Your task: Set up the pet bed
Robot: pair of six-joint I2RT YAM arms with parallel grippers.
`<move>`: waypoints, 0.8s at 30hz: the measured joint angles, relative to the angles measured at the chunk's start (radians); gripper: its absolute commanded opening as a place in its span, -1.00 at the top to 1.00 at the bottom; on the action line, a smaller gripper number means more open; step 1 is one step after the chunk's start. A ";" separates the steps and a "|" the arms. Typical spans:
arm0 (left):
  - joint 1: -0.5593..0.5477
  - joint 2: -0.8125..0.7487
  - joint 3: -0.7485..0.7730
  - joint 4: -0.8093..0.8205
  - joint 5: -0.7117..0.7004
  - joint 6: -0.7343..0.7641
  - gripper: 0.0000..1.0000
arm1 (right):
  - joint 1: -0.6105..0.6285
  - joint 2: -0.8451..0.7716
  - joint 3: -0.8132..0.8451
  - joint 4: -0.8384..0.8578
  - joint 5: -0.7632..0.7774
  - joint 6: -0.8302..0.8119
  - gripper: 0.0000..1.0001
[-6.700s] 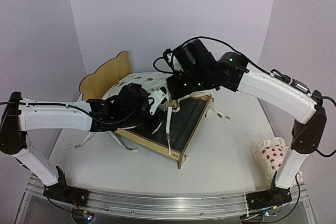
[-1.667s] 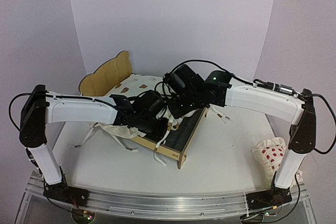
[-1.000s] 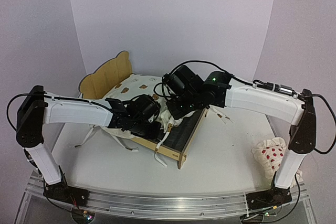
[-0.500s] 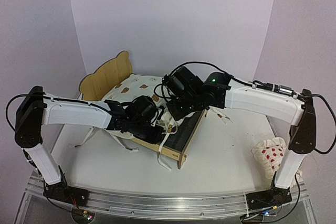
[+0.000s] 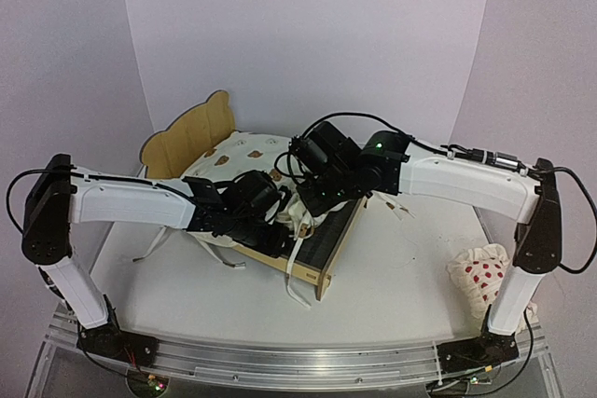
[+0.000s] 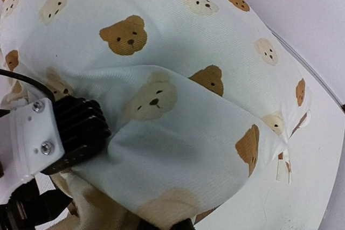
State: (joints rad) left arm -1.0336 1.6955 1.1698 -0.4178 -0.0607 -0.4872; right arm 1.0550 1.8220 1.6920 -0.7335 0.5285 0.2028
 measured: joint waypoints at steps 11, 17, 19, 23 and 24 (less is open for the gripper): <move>-0.008 -0.321 -0.093 -0.046 -0.054 -0.017 -0.41 | 0.000 -0.014 0.000 0.001 0.000 0.000 1.00; -0.103 -0.515 -0.262 -0.063 -0.091 -0.072 -0.37 | 0.000 -0.024 -0.012 0.004 0.000 0.000 1.00; -0.139 -0.543 -0.342 -0.041 -0.091 -0.091 -0.36 | 0.000 -0.029 -0.016 0.005 0.000 0.000 1.00; -0.216 -0.530 -0.483 0.050 -0.105 -0.117 -0.36 | 0.000 -0.033 -0.017 0.007 -0.001 0.000 1.00; -0.239 -0.511 -0.510 0.085 -0.121 -0.120 -0.36 | 0.000 -0.033 -0.017 0.007 -0.001 0.000 1.00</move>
State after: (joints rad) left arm -1.2724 1.1845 0.6601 -0.3332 -0.1818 -0.6076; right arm 1.0550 1.7889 1.6746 -0.7265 0.5278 0.2031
